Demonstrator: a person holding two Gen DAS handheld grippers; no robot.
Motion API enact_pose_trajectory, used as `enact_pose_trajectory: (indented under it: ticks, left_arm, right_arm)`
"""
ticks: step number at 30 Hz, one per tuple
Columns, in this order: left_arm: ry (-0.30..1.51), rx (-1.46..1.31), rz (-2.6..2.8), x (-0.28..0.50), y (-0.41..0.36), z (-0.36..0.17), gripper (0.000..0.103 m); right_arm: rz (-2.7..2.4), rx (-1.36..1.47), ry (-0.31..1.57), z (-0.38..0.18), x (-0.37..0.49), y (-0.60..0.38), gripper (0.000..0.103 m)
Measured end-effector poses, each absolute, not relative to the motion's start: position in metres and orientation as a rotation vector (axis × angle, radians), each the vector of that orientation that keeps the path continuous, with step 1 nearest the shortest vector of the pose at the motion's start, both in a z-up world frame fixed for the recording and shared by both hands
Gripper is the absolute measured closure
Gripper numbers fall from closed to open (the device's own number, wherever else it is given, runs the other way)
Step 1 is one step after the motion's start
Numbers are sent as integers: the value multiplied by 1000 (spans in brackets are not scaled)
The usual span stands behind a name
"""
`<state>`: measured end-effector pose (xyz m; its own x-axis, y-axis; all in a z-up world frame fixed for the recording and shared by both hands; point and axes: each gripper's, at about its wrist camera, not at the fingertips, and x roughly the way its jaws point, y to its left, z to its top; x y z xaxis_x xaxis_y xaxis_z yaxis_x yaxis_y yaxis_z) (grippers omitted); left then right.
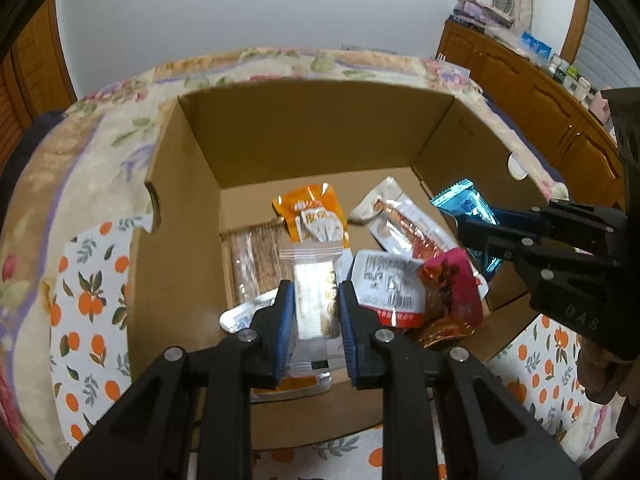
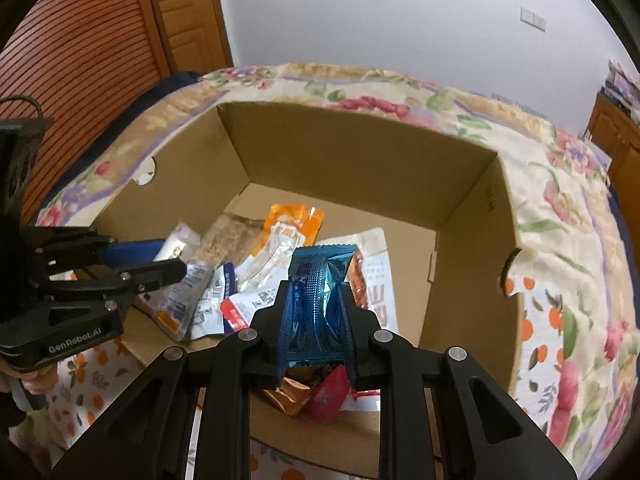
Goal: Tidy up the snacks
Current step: 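Open both tools to drop the clear bag and blue candy into the box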
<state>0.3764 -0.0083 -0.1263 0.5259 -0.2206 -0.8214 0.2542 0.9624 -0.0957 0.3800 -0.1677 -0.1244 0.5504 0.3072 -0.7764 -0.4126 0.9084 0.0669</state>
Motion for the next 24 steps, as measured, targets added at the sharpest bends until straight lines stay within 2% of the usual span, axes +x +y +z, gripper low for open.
enact_pose_trajectory:
  ticks: [13,16,17,19,24]
  left_arm:
    - [989,29,-276,375,-8,-129,81]
    - [974,42,-272,374,-8,-127,80]
    - [969,43,-273,373,-9,-126,70]
    - [960,37,-277,368,-9,-121,56]
    - [922,52,-262,358,-10,-103,56]
  right_arm:
    - [424,-91,970,-140,392,-167,81]
    - [418,-90,961,-140,388,-167,73]
    - [413,-93,954,-139,386,-167,72]
    - [419,-81,948,-137,383,-169,72]
    - [432,-81,914,-120,367,-171,72]
